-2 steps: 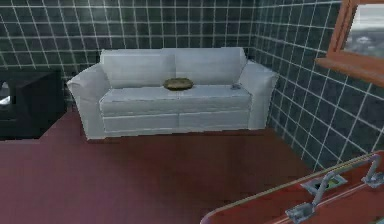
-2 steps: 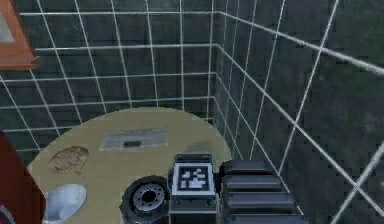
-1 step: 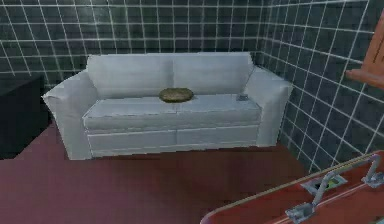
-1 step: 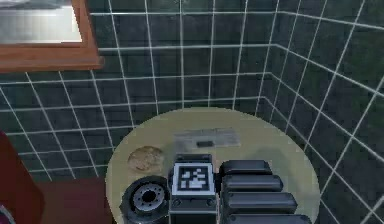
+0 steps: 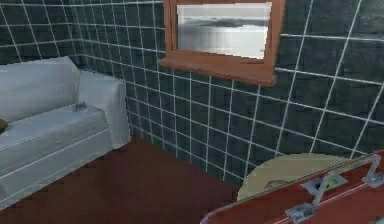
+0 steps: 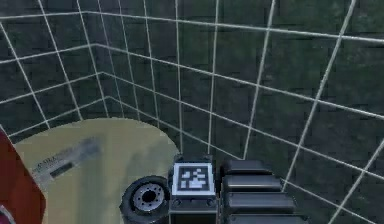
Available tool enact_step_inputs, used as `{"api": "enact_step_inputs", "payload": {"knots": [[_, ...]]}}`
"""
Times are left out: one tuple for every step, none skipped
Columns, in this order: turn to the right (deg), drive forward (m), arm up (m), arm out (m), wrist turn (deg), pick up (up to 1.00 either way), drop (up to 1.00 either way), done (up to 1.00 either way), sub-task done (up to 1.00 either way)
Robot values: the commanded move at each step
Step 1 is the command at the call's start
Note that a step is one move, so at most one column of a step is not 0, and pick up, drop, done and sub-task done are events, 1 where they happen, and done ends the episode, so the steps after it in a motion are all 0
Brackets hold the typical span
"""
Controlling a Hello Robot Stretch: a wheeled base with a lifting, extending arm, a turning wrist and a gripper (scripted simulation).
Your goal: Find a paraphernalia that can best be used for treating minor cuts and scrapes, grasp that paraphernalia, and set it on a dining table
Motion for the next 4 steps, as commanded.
{"api": "enact_step_inputs", "payload": {"knots": [[45.0, 0.0, 0.0, 0.0, 0.0, 0.0, 0.0, 0.0, 0.0], [-45.0, 0.0, 0.0, 0.0, 0.0, 0.0, 0.0, 0.0, 0.0], [-36.0, 0.0, 0.0, 0.0, 0.0, 0.0, 0.0, 0.0, 0.0], [0.0, 0.0, 0.0, 0.48, 0.0, 0.0, 0.0, 0.0, 0.0]]}}
